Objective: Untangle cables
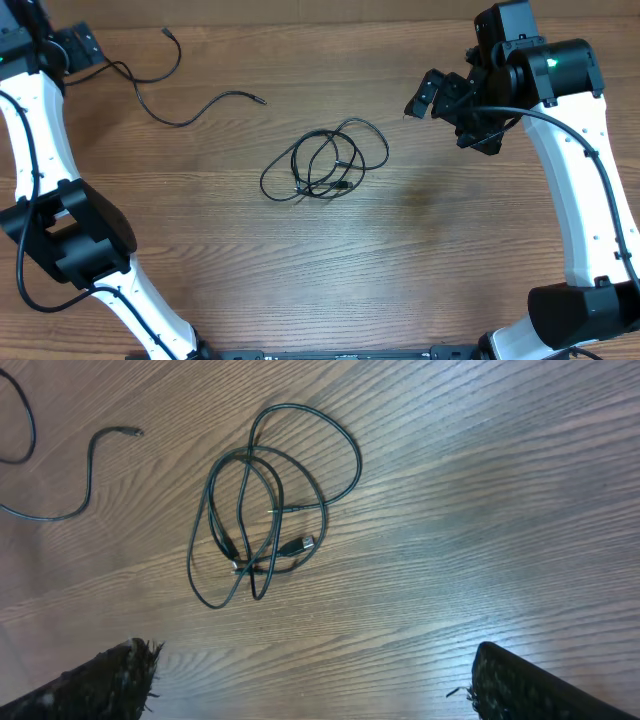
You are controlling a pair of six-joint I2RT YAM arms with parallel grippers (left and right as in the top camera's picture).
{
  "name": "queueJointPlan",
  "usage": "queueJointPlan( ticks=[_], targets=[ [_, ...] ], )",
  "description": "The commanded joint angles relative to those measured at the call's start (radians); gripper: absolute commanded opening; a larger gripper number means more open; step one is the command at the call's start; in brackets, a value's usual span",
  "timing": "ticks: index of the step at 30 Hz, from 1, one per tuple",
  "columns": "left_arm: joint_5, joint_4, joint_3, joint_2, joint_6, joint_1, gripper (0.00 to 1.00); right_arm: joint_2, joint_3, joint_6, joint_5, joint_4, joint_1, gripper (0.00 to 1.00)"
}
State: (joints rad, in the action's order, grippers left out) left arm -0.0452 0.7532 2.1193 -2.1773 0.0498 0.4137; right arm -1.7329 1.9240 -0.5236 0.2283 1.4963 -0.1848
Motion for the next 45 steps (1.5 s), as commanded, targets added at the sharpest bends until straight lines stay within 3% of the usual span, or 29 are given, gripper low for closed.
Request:
queueJointPlan(
  ticks=[1,6,10,19,23,27,30,33,39,43,45],
  targets=[
    [-0.069,0.097,0.01,-0.011,0.019,-0.035,1.0,0.002,0.0,0.002,-0.011,-0.007,-0.005,1.0],
    [-0.067,0.246,-0.018,-0.013,0.102,-0.071,1.0,0.002,0.0,0.002,-0.011,-0.011,-0.005,1.0],
    [-0.067,0.248,-0.086,-0.013,0.168,-0.102,1.0,0.002,0.0,0.002,-0.011,-0.01,-0.005,1.0],
    [-0.041,0.029,-0.318,-0.014,0.25,-0.139,1.0,0.002,0.0,0.006,-0.011,-0.005,-0.005,1.0],
    [-0.041,-0.069,-0.391,-0.014,0.292,-0.139,0.89,0.002,0.0,0.006,-0.011,-0.006,-0.005,1.0],
    [-0.041,-0.165,-0.461,-0.015,0.296,-0.139,0.93,0.002,0.0,0.006,-0.011,-0.006,-0.005,1.0],
    [-0.041,-0.24,-0.513,-0.015,0.299,-0.139,0.78,0.002,0.0,0.006,-0.011,-0.007,-0.005,1.0],
    [-0.041,-0.298,-0.554,-0.016,0.318,-0.139,0.75,0.002,0.0,0.006,-0.011,-0.011,-0.005,1.0],
    [-0.056,-0.401,-0.571,-0.016,0.33,-0.135,0.32,0.002,0.0,0.006,-0.011,-0.003,-0.005,1.0],
    [-0.171,-0.455,-0.551,-0.016,0.45,-0.108,0.04,0.002,0.0,0.006,-0.011,-0.003,-0.005,1.0],
    [-0.266,-0.512,-0.542,-0.016,0.542,-0.082,0.04,0.002,0.0,0.006,-0.011,0.001,-0.005,1.0]
  ],
)
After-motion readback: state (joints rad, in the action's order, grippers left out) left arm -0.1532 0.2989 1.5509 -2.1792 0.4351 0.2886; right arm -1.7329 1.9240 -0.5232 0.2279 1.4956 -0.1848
